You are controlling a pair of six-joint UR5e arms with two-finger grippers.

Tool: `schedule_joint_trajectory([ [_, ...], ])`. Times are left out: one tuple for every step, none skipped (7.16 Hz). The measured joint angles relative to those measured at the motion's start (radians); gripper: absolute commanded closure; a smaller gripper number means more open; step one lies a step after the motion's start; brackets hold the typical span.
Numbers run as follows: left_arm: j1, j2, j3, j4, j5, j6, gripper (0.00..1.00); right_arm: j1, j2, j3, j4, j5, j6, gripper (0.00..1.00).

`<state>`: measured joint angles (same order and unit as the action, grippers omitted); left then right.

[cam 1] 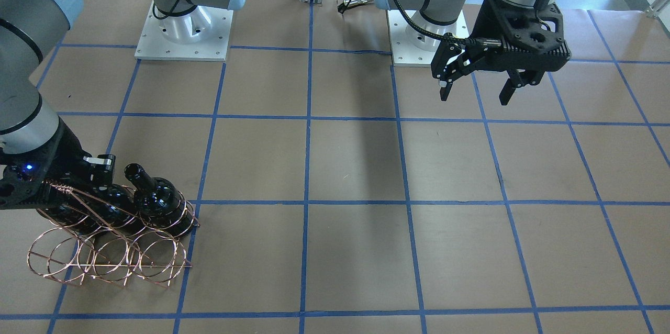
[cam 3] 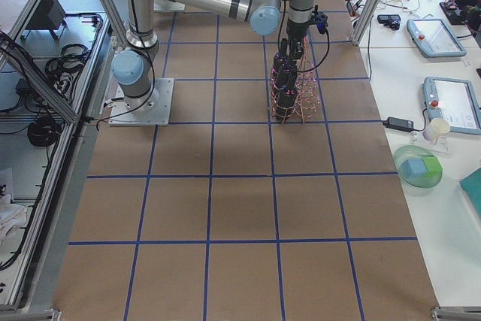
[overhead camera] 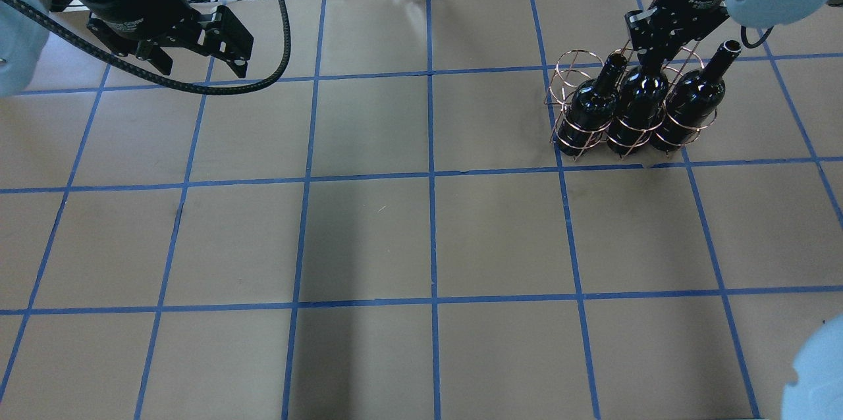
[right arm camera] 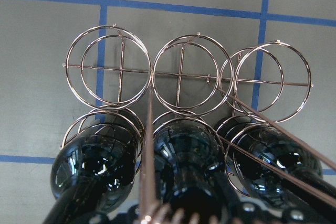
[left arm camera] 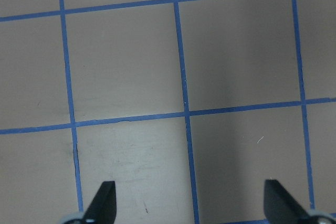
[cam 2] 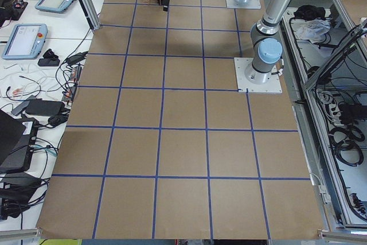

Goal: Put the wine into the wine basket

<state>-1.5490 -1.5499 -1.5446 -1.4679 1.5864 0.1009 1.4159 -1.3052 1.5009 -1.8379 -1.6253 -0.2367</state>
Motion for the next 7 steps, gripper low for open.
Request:
schedule_joint_trajectory([
  [0.005,-0.001,-0.003,-0.012,-0.001,-0.001,0.00,0.000,-0.013,0.000,0.002,0.000,0.000,0.01],
  [0.006,-0.002,-0.005,-0.021,-0.003,-0.004,0.00,0.001,-0.041,0.000,0.007,0.000,0.001,0.01],
  [0.007,-0.001,-0.006,-0.024,-0.003,-0.008,0.00,0.003,-0.081,-0.001,0.028,0.001,0.002,0.00],
  [0.007,-0.001,-0.006,-0.027,-0.001,-0.011,0.00,0.005,-0.129,-0.001,0.063,0.001,0.005,0.00],
  [0.007,0.000,-0.007,-0.029,-0.003,-0.011,0.00,0.012,-0.175,-0.001,0.105,0.001,0.011,0.00],
  [0.006,0.000,-0.008,-0.029,-0.008,-0.012,0.00,0.034,-0.220,-0.001,0.148,0.000,0.036,0.00],
  [0.006,0.000,-0.008,-0.030,-0.006,-0.012,0.00,0.074,-0.259,-0.002,0.175,-0.003,0.082,0.00],
])
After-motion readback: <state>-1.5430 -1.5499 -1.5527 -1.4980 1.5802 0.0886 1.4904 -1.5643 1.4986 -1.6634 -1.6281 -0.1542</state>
